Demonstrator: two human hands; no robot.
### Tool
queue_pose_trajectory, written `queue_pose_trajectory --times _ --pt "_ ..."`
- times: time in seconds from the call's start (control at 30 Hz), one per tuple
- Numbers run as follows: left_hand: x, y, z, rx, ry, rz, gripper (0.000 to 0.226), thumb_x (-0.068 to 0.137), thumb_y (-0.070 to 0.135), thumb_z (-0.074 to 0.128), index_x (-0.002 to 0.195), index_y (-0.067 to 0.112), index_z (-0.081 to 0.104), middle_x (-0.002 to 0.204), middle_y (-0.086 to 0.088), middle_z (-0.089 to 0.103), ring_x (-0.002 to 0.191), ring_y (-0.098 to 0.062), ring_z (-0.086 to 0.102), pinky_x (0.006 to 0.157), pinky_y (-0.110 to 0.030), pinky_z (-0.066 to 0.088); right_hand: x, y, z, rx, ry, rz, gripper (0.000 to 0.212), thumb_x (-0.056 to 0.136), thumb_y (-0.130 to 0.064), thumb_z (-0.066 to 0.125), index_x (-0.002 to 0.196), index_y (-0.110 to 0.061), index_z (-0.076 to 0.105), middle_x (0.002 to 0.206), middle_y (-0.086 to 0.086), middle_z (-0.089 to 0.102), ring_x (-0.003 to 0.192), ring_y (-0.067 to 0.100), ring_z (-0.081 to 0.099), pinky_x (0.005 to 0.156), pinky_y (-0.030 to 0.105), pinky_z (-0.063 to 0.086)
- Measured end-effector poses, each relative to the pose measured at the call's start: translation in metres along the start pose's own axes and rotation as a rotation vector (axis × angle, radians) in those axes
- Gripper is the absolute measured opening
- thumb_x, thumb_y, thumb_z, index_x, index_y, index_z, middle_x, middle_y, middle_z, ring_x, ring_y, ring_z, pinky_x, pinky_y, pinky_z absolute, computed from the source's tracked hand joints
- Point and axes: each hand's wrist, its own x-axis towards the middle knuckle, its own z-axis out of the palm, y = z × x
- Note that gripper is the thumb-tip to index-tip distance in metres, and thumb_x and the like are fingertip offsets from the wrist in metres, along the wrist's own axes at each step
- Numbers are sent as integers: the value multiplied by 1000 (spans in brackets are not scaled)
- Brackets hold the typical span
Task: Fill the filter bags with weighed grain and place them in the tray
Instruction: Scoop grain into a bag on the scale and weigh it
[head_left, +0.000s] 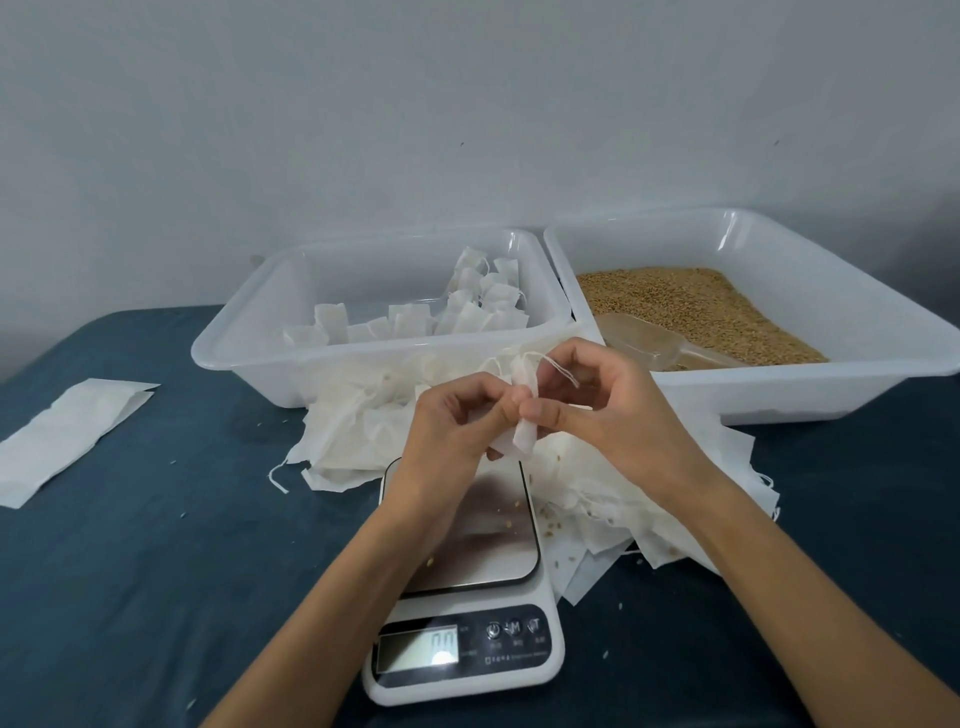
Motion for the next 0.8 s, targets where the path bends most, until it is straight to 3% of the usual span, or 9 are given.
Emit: queue_pose_trajectory --times 0.17,0.3,0.4,0.47,0.57,0.67,0.73,0.8 --pt "2 -4 -3 -109 -7 -53 23 91 35 75 75 18 73 87 -18 64 86 -32 54 73 -37 42 -2 -2 0 57 35 -2 25 82 -13 78 94 0 62 78 4 70 75 22 73 69 28 59" --pt "2 -7 0 60 45 67 12 93 20 75 88 10 75 86 -7 73 77 -18 59 66 -27 48 -1 -1 3 45 79 17 30 87 -22 75 97 3 62 83 7 70 81 25 73 69 34 61" --pt "1 -8 3 95 37 78 6 95 12 74 94 6 75 86 -8 73 73 -13 61 64 -24 50 -1 3 0 -30 131 16 20 90 -14 76 95 -1 61 88 22 66 81 25 70 74 42 62" --pt "1 -6 3 41 62 36 6 96 13 73 90 11 75 80 -4 70 74 -13 61 67 -26 50 -1 4 -1 -24 157 -5 15 92 -7 73 95 -4 58 87 22 67 79 26 72 72 39 61" --pt "3 -5 0 -66 143 -36 10 96 14 72 86 13 74 86 -5 71 82 -17 63 74 -32 50 -1 8 -1 -249 212 -111 19 92 -2 70 93 -15 55 83 4 69 76 23 73 70 39 62" --pt "3 -6 0 -12 185 -36 12 87 24 73 84 12 73 93 -1 71 91 -17 63 87 -37 47 -3 14 2 -538 154 -230 27 90 9 61 88 -18 64 83 -7 65 79 18 68 74 42 58" --pt "2 -6 1 54 190 -3 12 89 21 77 85 9 74 103 3 70 101 -14 65 95 -33 47 -4 17 3 -646 116 -272 31 87 13 59 91 -14 73 90 -6 69 83 14 67 75 36 55" --pt "1 -7 2 95 192 31 7 91 16 79 86 11 77 114 4 69 112 -10 65 93 -25 48 -5 16 5 -655 121 -271 23 94 5 61 93 -14 75 94 -6 70 85 12 66 75 27 53"
